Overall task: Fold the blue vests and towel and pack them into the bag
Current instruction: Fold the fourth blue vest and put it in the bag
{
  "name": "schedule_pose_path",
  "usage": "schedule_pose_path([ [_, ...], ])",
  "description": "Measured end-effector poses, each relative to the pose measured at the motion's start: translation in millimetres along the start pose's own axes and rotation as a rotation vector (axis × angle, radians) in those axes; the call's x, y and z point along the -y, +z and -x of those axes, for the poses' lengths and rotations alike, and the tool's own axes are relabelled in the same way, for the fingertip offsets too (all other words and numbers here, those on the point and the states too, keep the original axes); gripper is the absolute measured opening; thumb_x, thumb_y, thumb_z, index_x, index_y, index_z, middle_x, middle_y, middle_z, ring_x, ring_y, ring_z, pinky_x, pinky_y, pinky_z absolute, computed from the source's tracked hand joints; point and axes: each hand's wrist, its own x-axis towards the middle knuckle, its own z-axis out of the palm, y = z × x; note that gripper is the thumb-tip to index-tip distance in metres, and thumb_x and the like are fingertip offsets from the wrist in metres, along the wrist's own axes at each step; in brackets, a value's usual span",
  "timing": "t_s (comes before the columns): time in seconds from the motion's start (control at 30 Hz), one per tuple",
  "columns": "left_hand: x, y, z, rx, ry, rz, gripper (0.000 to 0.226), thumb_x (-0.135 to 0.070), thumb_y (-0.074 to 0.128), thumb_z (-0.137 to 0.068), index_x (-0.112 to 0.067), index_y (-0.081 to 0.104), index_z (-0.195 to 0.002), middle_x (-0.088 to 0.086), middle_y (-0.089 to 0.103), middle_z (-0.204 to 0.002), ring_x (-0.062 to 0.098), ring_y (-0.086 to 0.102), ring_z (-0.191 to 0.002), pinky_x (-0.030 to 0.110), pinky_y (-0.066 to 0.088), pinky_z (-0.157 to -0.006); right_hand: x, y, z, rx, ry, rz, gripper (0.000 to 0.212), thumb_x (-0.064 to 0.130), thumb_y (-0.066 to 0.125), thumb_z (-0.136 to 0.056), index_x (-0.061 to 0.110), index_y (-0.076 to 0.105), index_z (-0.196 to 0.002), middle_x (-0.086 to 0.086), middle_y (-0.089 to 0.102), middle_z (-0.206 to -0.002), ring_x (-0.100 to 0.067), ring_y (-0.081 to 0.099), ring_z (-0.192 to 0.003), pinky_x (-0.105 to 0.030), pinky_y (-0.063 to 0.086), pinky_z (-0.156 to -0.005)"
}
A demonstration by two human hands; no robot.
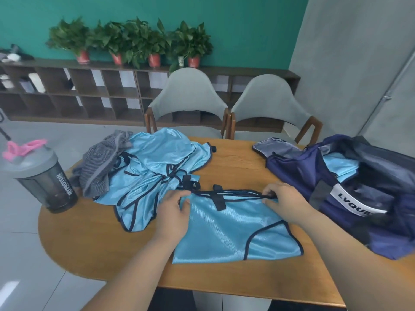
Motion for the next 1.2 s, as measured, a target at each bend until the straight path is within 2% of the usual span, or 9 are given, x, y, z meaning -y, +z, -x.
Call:
schedule_pose_path([
  [0.13,-3.8,2.2,4.6,0.01,0.028,-0.096,0.036,-0.011,0.059,-0.104,-0.014,0.066,-0.139,-0.004,0.057,-0.14,0.012,0.056,-0.127,0.021,0.037,-0.111,-1.6,-1.2,-4.5,-0.043,0.069,-0.089,0.011,0.035,0.072,-0.094,0.034,0.064,-0.102,0.017,0.066,-0.097,-0.006,0.062,-0.092,-0.032,0.053,-0.082],
  [0.27,-6.3,4.3,8.6,-0.009,0.041,-0.159,0.04,-0.008,0.056,-0.104,-0.012,0.061,-0.143,-0.003,0.051,-0.145,0.013,0.059,-0.121,0.02,0.04,-0.103,-0.4,4.5,-4.7,-0.071,0.118,-0.1,0.01,0.034,0.065,-0.1,0.033,0.064,-0.11,0.013,0.07,-0.103,-0.012,0.064,-0.097,-0.038,0.056,-0.086],
  [0.37,-1.6,6.6,9.1,-0.028,0.058,-0.274,0.043,-0.007,0.059,-0.099,-0.013,0.063,-0.142,0.001,0.055,-0.141,0.022,0.062,-0.116,0.035,0.051,-0.101,3.0,11.2,-1.6,-0.116,0.181,-0.045,0.015,0.036,0.06,-0.101,0.033,0.064,-0.115,0.008,0.072,-0.107,-0.016,0.066,-0.097,-0.041,0.058,-0.082],
  [0.47,-0.9,7.9,9.0,-0.038,0.042,-0.497,0.045,-0.016,0.063,-0.094,-0.016,0.066,-0.139,0.004,0.058,-0.139,0.029,0.054,-0.12,0.046,0.048,-0.103,10.8,18.2,5.5,-0.225,0.206,0.299,0.026,0.039,0.062,-0.097,0.029,0.062,-0.121,-0.001,0.061,-0.117,-0.026,0.056,-0.106,-0.043,0.052,-0.085],
  [0.6,-19.3,6.1,18.4,-0.034,0.149,-0.557,0.048,-0.018,0.061,-0.096,-0.016,0.06,-0.144,0.009,0.043,-0.156,0.03,0.039,-0.141,0.047,0.04,-0.117,44.9,18.7,18.1,-0.434,-0.031,0.374,0.026,0.026,0.069,-0.093,0.022,0.069,-0.119,0.001,0.052,-0.108,-0.023,0.05,-0.098,-0.039,0.05,-0.078],
  [0.73,-42.4,13.7,36.7,0.364,0.267,-0.613,0.064,-0.059,0.027,-0.108,-0.03,0.026,-0.165,0.0,0.009,-0.175,0.024,0.004,-0.161,0.041,0.007,-0.131,68.1,49.1,34.9,-0.194,-0.08,0.148,0.046,0.055,0.051,-0.099,0.03,0.062,-0.135,0.009,0.052,-0.127,-0.017,0.053,-0.119,-0.035,0.051,-0.096],
  [0.83,-41.1,23.6,42.1,0.555,0.205,-0.754,0.095,-0.091,0.007,-0.091,-0.036,-0.007,-0.167,0.001,-0.031,-0.17,0.025,-0.032,-0.156,0.054,-0.012,-0.128,62.0,69.0,45.8,-0.082,-0.011,0.223,0.07,0.075,0.024,-0.096,0.04,0.042,-0.154,0.01,0.035,-0.159,-0.02,0.028,-0.15,-0.047,0.024,-0.125],
  [1.0,-45.1,28.7,30.4,0.676,0.198,-0.807,0.119,-0.106,0.013,-0.071,-0.039,-0.015,-0.165,0.003,-0.038,-0.167,0.028,-0.044,-0.149,0.062,-0.019,-0.123,55.3,61.4,53.8,-0.018,0.033,0.318,0.085,0.09,0.011,-0.089,0.048,0.017,-0.162,0.013,0.013,-0.171,-0.027,0.001,-0.159,-0.055,0.0,-0.128],
  [1.2,-62.6,40.2,18.3,0.755,0.223,-0.78,0.122,-0.107,0.022,-0.069,-0.04,-0.01,-0.165,0.006,-0.03,-0.171,0.033,-0.032,-0.155,0.063,-0.013,-0.125,37.3,55.2,57.5,-0.079,0.063,0.301,0.079,0.085,0.016,-0.091,0.047,0.028,-0.16,0.009,0.023,-0.169,-0.028,0.012,-0.158,-0.055,0.011,-0.127],
])
